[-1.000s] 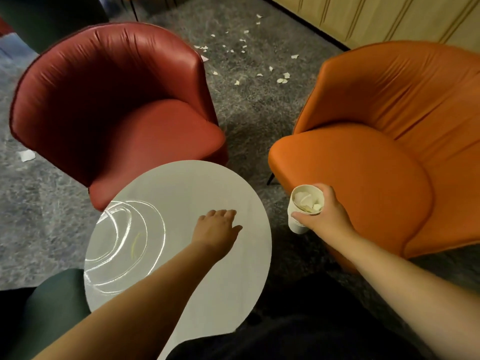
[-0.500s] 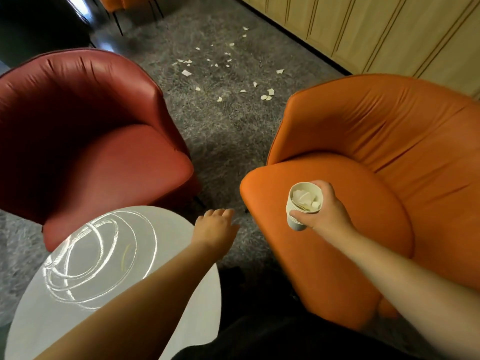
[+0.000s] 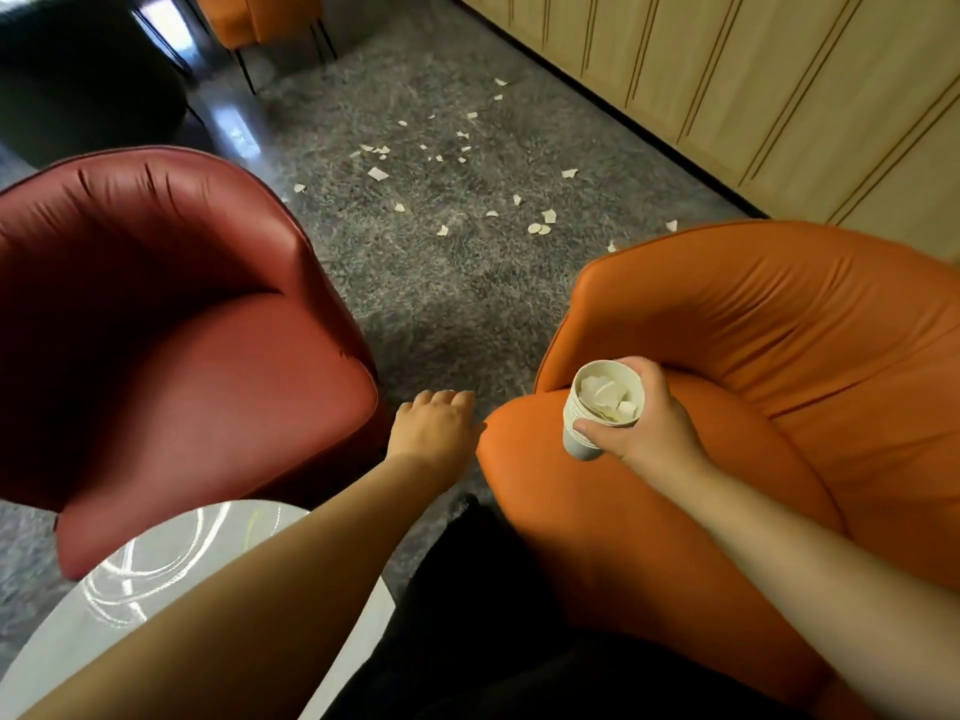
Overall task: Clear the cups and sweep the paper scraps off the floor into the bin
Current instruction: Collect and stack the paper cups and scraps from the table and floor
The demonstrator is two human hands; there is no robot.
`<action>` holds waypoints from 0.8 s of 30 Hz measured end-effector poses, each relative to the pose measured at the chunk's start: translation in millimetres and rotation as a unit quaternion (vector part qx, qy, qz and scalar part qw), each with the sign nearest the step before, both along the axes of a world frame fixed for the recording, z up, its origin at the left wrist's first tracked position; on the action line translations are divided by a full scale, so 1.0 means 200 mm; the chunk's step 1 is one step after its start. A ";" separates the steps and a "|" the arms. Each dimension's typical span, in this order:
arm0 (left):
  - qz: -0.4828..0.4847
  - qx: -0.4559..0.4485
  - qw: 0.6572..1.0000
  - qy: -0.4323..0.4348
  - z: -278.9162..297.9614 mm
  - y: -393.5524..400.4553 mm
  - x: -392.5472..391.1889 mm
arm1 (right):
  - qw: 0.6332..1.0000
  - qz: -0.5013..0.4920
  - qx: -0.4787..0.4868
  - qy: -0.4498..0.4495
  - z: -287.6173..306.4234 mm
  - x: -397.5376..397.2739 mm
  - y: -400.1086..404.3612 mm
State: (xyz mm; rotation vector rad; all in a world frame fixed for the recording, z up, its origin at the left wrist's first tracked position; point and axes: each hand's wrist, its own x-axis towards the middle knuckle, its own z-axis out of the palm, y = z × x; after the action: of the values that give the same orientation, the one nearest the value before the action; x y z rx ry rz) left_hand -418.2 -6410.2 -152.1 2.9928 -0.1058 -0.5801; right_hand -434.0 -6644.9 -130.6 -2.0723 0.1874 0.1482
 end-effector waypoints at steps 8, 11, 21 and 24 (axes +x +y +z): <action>-0.044 0.004 0.999 0.010 -0.04 0.25 0.74 | 0.999 -0.024 -0.005 -0.033 -0.01 0.71 0.29; -0.074 0.009 0.997 0.023 -0.03 0.42 1.05 | 0.998 -0.051 0.003 -0.041 -0.01 1.01 0.46; -0.120 0.018 0.992 0.021 0.00 0.88 1.72 | 0.995 -0.093 0.009 -0.045 0.00 1.71 0.93; -0.114 0.020 0.993 0.018 -0.01 0.95 1.83 | 0.996 -0.075 0.015 -0.048 -0.01 1.85 1.01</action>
State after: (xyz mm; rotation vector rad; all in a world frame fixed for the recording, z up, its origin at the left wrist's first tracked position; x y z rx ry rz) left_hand -53.2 -6219.3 -154.6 3.0292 -0.4426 -0.6644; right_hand -64.4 -6443.8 -132.2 -2.0217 0.2797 -0.0404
